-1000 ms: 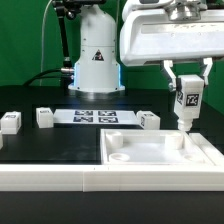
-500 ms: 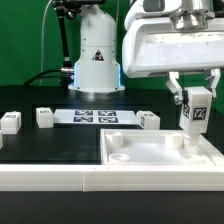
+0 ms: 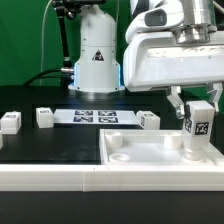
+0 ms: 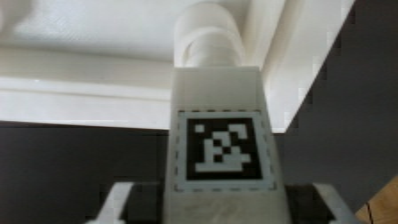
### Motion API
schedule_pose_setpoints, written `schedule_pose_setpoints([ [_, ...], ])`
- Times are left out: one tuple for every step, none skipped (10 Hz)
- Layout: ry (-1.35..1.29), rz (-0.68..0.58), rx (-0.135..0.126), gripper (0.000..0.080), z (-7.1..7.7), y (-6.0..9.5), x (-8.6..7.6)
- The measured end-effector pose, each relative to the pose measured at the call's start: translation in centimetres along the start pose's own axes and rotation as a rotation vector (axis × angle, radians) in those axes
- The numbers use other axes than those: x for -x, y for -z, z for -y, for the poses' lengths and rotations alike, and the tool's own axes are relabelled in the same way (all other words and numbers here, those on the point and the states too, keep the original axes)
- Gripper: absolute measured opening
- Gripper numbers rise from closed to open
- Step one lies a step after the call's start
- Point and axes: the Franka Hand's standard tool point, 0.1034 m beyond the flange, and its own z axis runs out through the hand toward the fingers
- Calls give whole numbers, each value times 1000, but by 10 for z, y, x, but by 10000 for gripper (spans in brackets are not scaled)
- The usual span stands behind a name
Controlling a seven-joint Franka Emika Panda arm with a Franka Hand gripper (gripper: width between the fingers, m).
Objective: Assemble one leg
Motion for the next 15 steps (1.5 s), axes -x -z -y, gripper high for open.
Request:
schedule_pose_setpoints([
  [1,-5,1,294,0,-3,2],
  [2,-14,2,294,1,-6,6],
  [3,-30,4,294,1,-8,9],
  [6,-60,6,294,3,-8,10],
  [6,-93,9,294,4,-7,12],
  [5,-119,12,294,6,-5,16],
  [7,-126,12,294,7,-5,17],
  [7,-127,12,367,7,-5,16],
  [7,-127,12,367,7,-5,16],
  [7,-127,12,504,7,-5,16],
  [7,-127,12,622,7,-5,16],
  [7,-127,12,622,7,-5,16],
  [7,-127,12,642,7,-5,16],
  [7,-127,12,642,7,-5,16],
  [7,-127,12,649,7,-5,16],
])
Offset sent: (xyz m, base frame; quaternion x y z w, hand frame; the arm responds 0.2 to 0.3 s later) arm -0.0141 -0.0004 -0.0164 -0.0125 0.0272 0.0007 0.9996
